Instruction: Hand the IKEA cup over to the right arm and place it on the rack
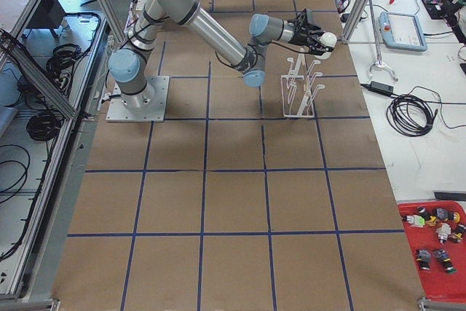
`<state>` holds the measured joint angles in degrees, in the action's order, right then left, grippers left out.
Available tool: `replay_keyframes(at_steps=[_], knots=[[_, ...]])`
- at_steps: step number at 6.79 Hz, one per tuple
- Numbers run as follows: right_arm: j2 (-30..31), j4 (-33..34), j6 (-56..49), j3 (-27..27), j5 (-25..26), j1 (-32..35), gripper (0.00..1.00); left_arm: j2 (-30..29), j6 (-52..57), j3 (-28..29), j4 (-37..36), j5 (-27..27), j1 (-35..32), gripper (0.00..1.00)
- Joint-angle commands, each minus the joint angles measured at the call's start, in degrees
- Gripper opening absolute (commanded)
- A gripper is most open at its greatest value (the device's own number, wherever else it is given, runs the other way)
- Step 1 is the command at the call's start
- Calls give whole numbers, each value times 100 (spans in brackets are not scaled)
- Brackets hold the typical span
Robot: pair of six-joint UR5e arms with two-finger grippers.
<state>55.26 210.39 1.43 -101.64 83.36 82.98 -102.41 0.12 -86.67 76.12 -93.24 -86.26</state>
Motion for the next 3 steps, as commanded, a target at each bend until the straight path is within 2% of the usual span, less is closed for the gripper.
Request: replay_keyframes(at_steps=[1,3], knots=[[-94,-7,-336,4,22,-36,10,220,-100,107,359,16,-223,99],[-217,11,-381,-48,48,7,12,423,13,-165,325,-1,-260,99]])
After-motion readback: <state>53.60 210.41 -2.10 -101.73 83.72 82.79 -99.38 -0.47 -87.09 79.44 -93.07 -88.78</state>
